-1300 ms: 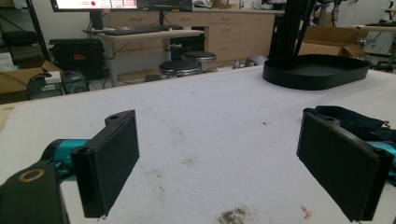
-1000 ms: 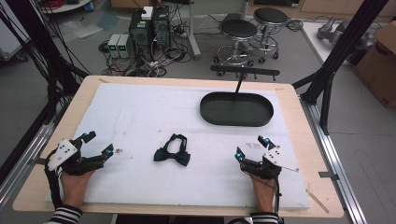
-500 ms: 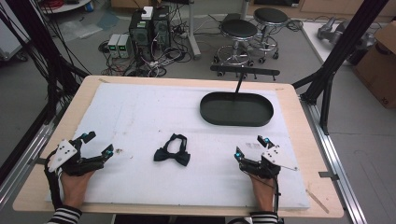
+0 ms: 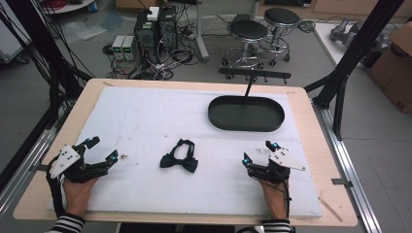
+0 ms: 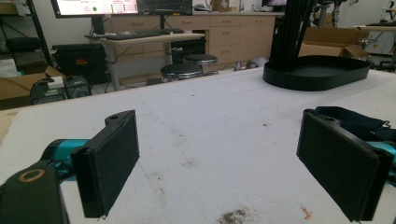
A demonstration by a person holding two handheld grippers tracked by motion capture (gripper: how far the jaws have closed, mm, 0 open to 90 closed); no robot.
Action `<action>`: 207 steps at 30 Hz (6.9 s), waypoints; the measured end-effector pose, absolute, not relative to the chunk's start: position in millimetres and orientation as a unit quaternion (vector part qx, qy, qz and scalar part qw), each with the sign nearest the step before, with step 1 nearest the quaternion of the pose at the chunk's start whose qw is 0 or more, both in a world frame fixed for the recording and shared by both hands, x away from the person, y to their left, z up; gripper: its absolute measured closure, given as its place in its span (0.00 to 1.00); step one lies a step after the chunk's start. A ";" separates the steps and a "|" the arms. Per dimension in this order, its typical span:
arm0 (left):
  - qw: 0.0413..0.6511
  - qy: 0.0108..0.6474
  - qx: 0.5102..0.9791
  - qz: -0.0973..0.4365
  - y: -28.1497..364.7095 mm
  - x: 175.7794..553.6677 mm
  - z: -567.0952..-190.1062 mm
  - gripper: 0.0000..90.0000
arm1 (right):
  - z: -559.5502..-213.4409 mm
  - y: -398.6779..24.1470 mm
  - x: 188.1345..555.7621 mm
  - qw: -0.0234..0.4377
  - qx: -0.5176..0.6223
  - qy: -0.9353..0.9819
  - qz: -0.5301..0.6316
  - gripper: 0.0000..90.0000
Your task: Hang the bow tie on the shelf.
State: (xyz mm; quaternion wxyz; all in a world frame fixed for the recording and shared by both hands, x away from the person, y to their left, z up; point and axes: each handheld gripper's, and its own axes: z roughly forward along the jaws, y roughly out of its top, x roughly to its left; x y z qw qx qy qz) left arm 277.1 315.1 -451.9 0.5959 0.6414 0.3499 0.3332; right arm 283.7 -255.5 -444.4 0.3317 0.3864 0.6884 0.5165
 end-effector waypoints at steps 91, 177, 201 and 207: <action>0.599 0.352 0.640 0.329 315.6 277.3 -452.0 0.15 | -415.8 -35.1 354.7 0.050 0.084 0.956 0.277 0.55; 0.598 0.349 0.640 0.332 315.5 276.8 -452.1 0.15 | -338.1 -135.6 363.8 0.259 0.289 0.750 0.536 0.83; 0.599 0.350 0.640 0.330 316.0 276.9 -452.1 0.15 | -318.0 -205.5 372.6 0.328 0.387 0.644 0.573 0.83; 0.599 0.350 0.640 0.330 316.0 276.9 -452.1 0.15 | -312.7 -212.8 375.6 0.344 0.394 0.632 0.571 0.83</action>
